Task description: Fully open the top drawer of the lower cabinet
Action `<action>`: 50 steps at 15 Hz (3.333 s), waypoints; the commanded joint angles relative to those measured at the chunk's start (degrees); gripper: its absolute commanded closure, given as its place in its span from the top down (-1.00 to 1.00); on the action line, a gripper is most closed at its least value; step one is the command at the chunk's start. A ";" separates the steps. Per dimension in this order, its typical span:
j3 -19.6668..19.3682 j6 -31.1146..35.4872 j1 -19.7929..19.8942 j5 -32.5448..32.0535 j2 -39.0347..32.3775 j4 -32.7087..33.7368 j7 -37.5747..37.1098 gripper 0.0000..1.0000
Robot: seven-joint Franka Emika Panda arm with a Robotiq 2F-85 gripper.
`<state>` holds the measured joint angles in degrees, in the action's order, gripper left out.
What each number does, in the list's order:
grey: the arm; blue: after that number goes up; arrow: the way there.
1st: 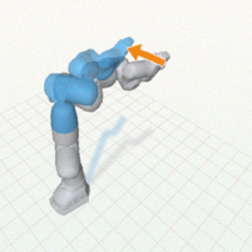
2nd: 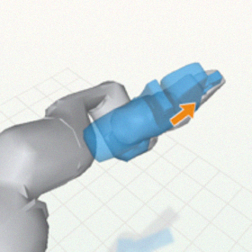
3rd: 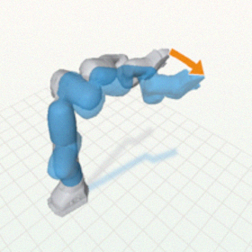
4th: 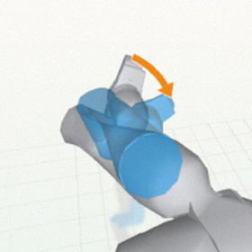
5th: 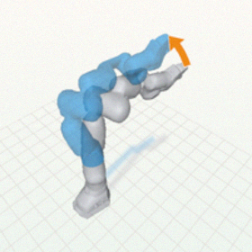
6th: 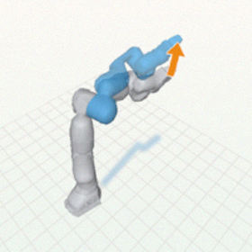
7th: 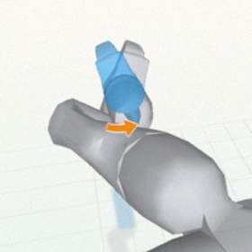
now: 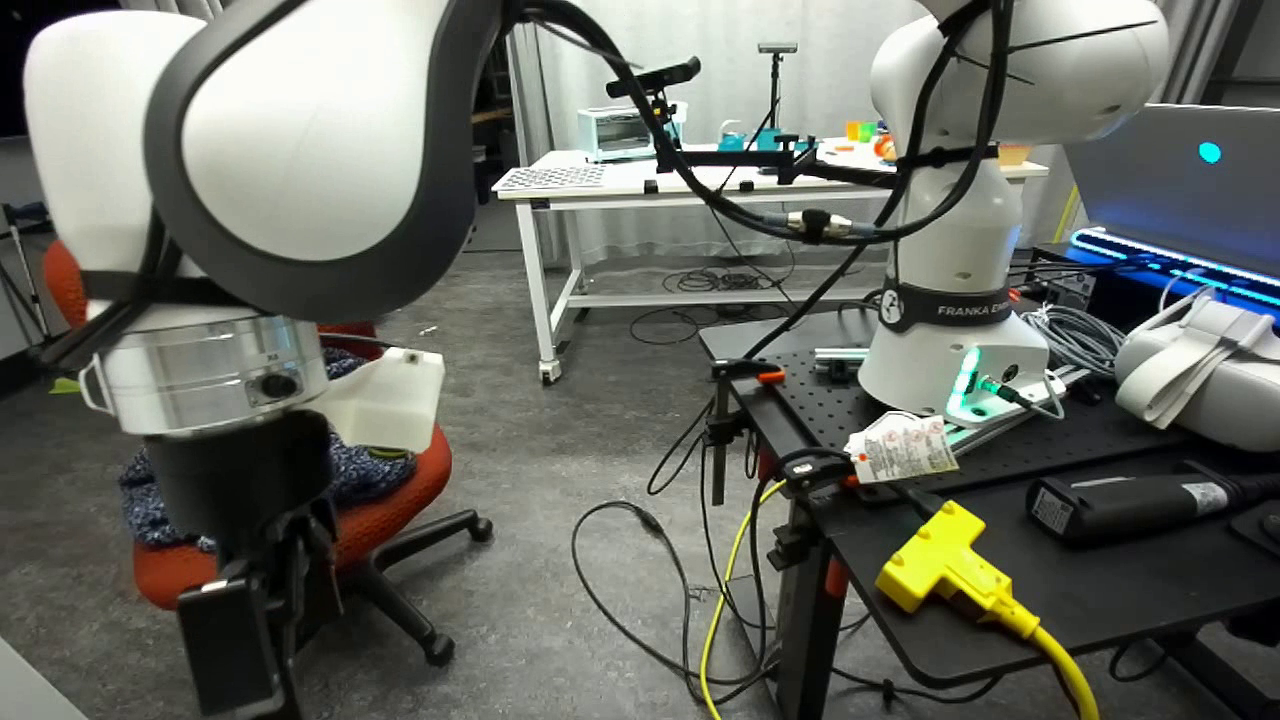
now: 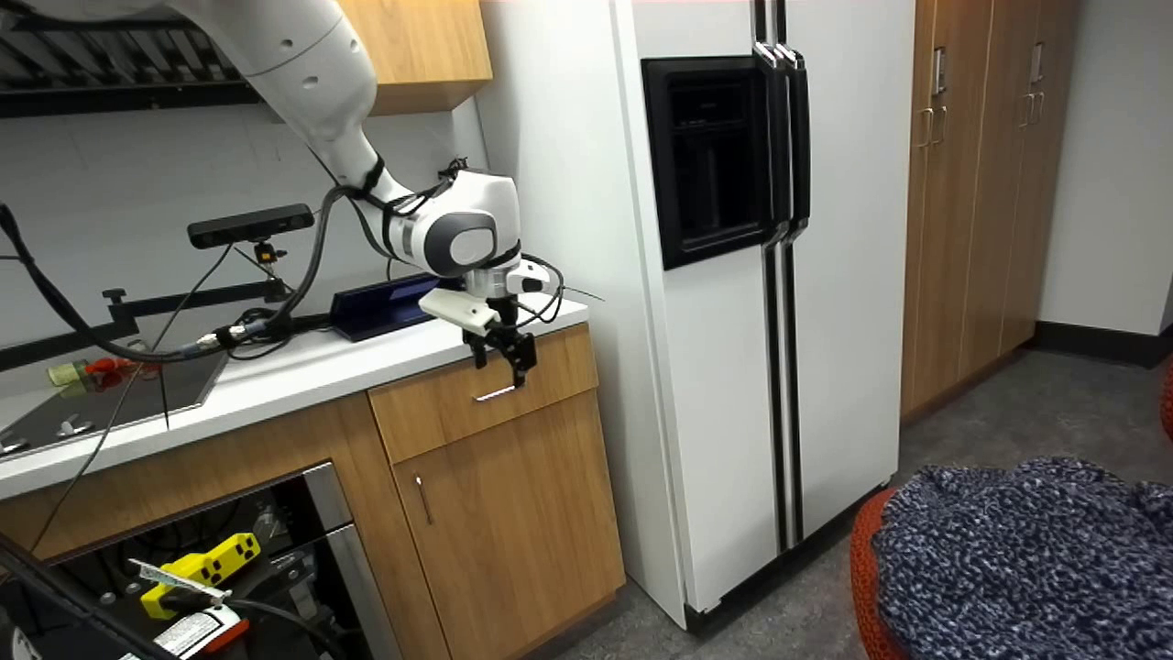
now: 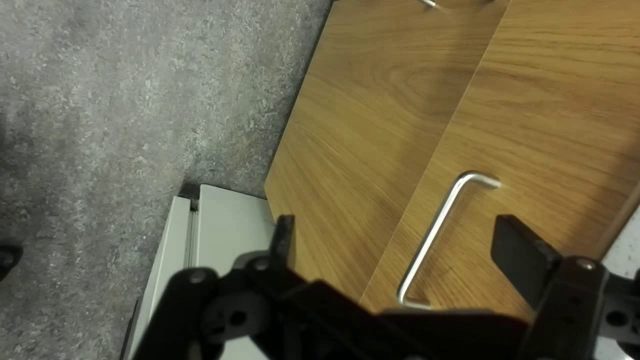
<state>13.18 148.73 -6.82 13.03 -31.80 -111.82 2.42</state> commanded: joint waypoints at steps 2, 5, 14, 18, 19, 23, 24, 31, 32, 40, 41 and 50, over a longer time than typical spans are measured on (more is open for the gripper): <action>4.44 -0.39 3.62 4.67 -7.52 7.31 5.75 1.00; 6.15 -0.87 4.71 6.14 -11.55 10.95 7.36 1.00; 7.44 -1.79 6.11 5.58 -19.56 18.70 7.80 1.00; 7.30 -2.01 6.02 5.26 -21.54 20.61 7.43 1.00; 7.24 -2.04 6.00 5.20 -21.88 20.94 7.32 1.00; 6.52 -2.22 5.87 4.57 -22.32 21.64 6.95 1.00; 6.09 -2.24 5.73 4.23 -22.13 21.61 6.79 1.00; 3.25 -1.93 5.38 2.71 -20.32 19.73 5.83 1.00; 2.82 -1.83 5.31 2.48 -20.12 19.46 5.75 1.00; 0.95 -1.02 5.65 1.10 -17.17 16.13 5.77 1.00; 0.69 -0.99 5.72 1.04 -16.58 15.37 5.71 1.00; 2.70 1.47 7.41 2.61 -6.14 1.58 7.16 1.00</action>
<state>14.41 148.89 -0.10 15.32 -45.52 -101.29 8.59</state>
